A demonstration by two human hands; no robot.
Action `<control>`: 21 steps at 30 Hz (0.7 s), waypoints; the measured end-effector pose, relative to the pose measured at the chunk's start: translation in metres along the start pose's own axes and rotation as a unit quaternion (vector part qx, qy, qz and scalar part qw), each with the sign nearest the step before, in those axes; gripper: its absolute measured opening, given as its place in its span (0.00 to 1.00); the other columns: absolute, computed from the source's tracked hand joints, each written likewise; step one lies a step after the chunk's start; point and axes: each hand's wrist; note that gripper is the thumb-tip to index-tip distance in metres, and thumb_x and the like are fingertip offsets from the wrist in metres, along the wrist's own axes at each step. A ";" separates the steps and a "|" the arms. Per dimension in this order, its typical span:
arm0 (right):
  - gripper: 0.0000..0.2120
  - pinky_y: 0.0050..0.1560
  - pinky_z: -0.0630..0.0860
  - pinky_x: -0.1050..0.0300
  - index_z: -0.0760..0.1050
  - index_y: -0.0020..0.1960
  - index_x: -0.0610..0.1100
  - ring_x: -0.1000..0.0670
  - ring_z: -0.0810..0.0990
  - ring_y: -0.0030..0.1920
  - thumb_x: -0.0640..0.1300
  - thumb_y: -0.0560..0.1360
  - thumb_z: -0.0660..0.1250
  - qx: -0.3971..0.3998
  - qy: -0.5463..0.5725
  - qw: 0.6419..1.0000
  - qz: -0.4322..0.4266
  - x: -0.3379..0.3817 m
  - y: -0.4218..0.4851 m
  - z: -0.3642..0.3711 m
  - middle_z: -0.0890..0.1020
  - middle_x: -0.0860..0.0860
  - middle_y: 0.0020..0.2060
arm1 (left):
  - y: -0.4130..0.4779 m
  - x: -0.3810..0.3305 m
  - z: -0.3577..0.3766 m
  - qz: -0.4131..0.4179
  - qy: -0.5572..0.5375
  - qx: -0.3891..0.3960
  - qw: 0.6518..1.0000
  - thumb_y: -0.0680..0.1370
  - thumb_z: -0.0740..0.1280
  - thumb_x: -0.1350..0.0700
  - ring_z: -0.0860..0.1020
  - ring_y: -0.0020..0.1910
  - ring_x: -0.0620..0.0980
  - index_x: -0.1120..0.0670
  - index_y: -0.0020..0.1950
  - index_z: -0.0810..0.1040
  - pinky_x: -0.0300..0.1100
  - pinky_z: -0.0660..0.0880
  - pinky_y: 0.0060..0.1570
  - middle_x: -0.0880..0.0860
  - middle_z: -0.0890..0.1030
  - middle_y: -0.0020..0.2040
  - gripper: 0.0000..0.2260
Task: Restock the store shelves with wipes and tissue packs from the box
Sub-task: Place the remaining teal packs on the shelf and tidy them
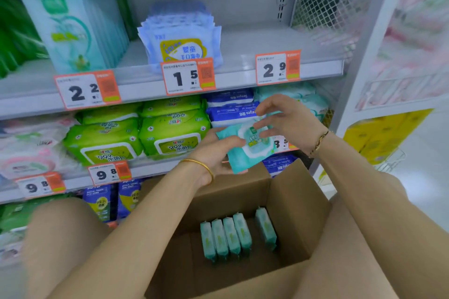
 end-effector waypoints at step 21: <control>0.25 0.44 0.80 0.65 0.62 0.68 0.38 0.51 0.78 0.52 0.32 0.74 0.67 -0.162 0.074 0.969 -0.172 0.060 0.111 -0.099 0.76 0.46 0.58 | 0.084 -0.179 0.060 0.372 0.222 -0.094 0.896 0.70 0.72 0.64 0.75 0.61 0.57 0.60 0.67 0.66 0.49 0.73 0.63 0.60 0.75 0.63 0.28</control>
Point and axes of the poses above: each hand's wrist, its own y-axis towards the middle knuckle, its own z-axis out of the palm, x = y × z
